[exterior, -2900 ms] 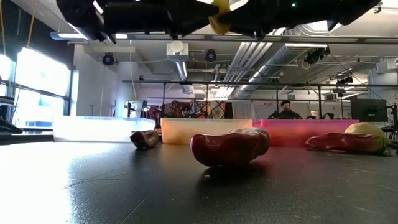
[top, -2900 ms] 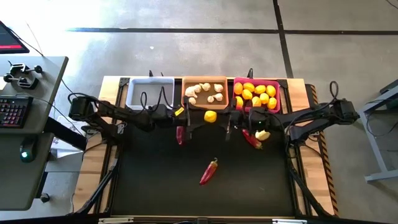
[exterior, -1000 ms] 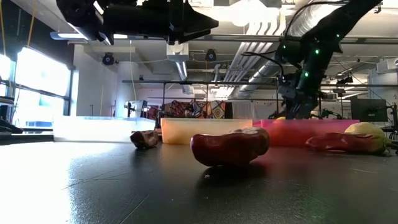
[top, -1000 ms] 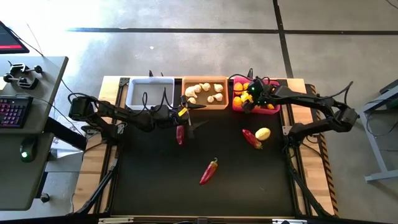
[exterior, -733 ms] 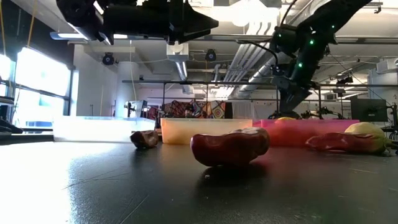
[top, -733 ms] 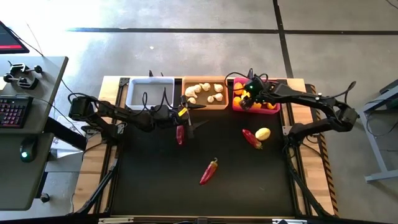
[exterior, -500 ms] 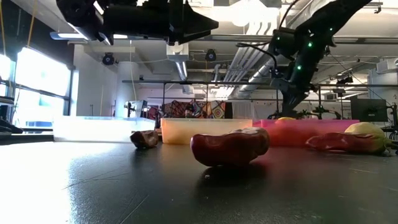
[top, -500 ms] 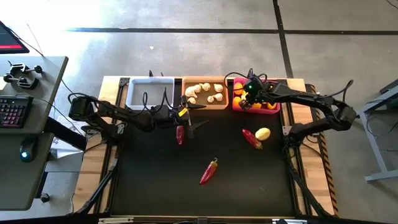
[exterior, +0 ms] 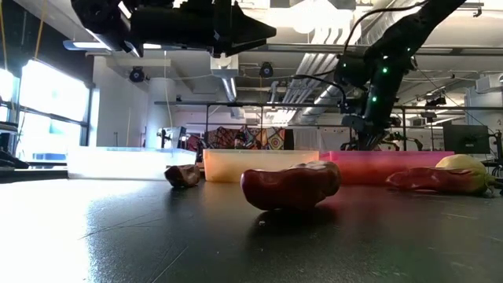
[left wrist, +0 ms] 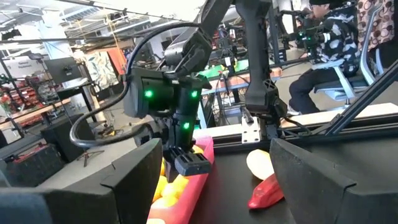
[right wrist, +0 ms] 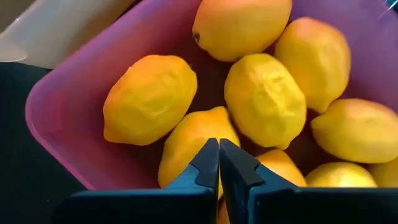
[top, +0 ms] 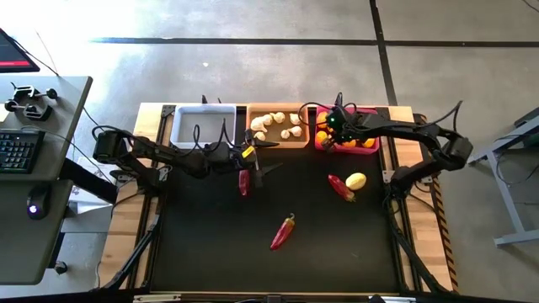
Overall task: Sort produce into baskets
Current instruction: Put the yellow lemon into the pink bin
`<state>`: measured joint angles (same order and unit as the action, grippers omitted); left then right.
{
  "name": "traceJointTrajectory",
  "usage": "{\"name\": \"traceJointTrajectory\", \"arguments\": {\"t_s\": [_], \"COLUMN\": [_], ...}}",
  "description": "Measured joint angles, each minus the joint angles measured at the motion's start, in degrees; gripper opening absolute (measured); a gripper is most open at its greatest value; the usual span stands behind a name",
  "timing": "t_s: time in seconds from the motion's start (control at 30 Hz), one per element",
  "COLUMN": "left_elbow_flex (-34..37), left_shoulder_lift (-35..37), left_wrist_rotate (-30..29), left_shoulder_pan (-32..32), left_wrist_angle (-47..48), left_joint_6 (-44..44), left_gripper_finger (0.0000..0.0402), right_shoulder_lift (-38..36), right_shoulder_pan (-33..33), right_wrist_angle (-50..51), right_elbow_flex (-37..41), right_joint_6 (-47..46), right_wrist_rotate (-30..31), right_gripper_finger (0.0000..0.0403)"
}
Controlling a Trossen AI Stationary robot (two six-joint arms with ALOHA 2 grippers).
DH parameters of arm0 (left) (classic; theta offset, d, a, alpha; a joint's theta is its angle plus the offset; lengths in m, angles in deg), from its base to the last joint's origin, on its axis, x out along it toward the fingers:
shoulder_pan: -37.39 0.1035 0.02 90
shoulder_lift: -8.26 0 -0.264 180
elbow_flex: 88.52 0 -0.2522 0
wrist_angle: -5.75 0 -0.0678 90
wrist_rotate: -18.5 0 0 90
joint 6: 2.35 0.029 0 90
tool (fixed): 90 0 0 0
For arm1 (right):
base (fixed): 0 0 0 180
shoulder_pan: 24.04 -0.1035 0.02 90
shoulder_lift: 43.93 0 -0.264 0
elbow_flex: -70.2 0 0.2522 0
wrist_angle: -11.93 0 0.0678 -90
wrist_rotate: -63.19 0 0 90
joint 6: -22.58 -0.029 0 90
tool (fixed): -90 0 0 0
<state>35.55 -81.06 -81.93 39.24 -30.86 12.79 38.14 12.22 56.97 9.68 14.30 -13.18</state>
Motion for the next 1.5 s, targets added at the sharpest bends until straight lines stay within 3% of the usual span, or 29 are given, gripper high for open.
{"name": "traceJointTrajectory", "arguments": {"t_s": [0.17, 0.3, 0.63, 0.73, 0.87, 1.0, 1.17, 1.5], "left_elbow_flex": [0.00, 0.00, 0.00, 0.00, -0.04, 1.14, 4.95, 8.39], "left_shoulder_lift": [0.00, 0.00, 0.00, 0.00, 0.00, -0.04, -0.04, 0.17], "left_wrist_rotate": [0.00, 0.00, 0.00, 0.00, 2.74, 13.96, 20.30, 22.38], "left_shoulder_pan": [0.06, 0.07, 0.11, 0.11, 0.88, 4.36, 8.57, 12.28], "left_wrist_angle": [0.00, 0.00, 0.04, 0.28, 2.76, 4.27, -0.45, -2.70], "left_joint_6": [0.00, -0.01, -0.03, -0.03, 0.27, -1.88, -5.45, -6.12], "left_gripper_finger": [0.0284, 0.0284, 0.0284, 0.0284, 0.0284, 0.0278, 0.0259, 0.0241], "right_shoulder_lift": [-4.85, -10.86, -14.81, -13.87, -12.10, -9.18, -4.83, 1.93], "right_shoulder_pan": [-1.83, -7.01, -31.69, -37.97, -43.79, -45.83, -45.18, -39.19], "right_wrist_angle": [1.75, 8.63, 31.18, 32.97, 34.57, 35.42, 35.45, 36.29], "right_elbow_flex": [0.00, 0.00, 0.00, 0.00, 0.00, 0.00, 0.00, -0.02], "right_joint_6": [1.24, 0.19, -11.19, -12.23, -10.83, -7.95, -1.49, 8.07], "right_wrist_rotate": [0.35, 0.37, -2.23, -3.51, -3.59, -2.43, -0.27, -2.22], "right_gripper_finger": [0.0001, 0.0000, 0.0002, 0.0021, 0.0085, 0.0166, 0.0233, 0.0238]}}
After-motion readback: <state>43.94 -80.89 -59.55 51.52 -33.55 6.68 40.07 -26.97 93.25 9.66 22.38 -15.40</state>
